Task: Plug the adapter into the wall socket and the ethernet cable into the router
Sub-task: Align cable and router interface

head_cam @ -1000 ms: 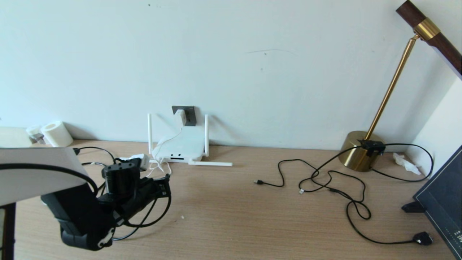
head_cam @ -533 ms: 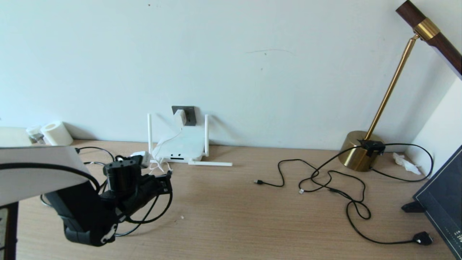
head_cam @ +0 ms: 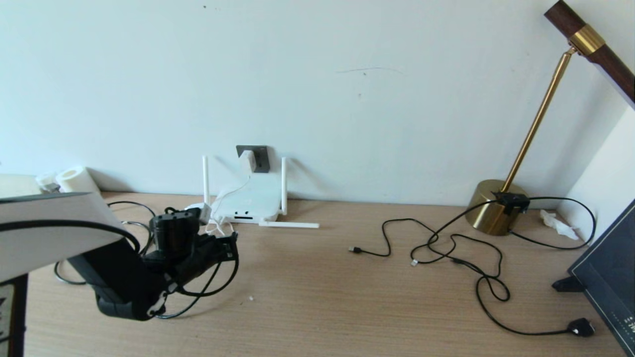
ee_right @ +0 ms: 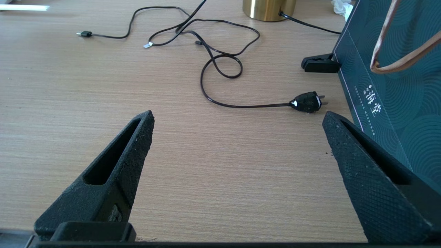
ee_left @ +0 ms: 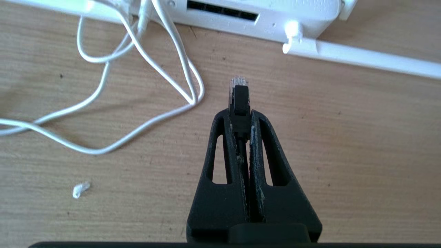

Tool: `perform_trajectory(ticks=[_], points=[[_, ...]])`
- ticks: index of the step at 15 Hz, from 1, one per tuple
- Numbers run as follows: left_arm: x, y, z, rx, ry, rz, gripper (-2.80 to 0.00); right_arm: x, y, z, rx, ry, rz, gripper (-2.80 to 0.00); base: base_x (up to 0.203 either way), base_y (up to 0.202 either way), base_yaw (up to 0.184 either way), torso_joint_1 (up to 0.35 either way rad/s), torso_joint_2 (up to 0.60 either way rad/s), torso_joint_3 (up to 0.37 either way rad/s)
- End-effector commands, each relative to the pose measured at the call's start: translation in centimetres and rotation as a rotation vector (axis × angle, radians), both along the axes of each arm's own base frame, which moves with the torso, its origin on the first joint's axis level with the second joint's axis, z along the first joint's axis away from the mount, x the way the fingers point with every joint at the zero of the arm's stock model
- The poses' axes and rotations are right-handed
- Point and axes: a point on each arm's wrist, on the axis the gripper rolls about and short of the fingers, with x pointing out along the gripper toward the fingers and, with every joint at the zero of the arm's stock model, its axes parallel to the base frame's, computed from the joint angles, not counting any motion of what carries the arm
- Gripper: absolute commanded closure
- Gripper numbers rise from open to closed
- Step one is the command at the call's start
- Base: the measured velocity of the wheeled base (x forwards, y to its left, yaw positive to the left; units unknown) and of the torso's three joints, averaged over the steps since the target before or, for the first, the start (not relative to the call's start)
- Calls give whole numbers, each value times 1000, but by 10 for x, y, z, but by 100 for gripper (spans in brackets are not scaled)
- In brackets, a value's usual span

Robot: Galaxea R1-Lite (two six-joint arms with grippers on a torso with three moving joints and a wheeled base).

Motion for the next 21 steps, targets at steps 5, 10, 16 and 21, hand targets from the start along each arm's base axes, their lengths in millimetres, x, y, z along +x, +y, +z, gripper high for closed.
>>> perform_trajectory(ticks=[5,10,16,21], points=[[12,-9,-5,-6,-10,-17,0,0,0,0,0,2,0,-280,0,0,0,0,0,0],[30,-12,-12,-9,-35,-15,0,0,0,0,0,2,0,-280,0,0,0,0,0,0],[42,-13,-20,-14,-44,-10,0,0,0,0,0,2,0,-280,0,0,0,0,0,0],[44,-13,-21,-20,-48,-5,0,0,0,0,0,2,0,-280,0,0,0,0,0,0]])
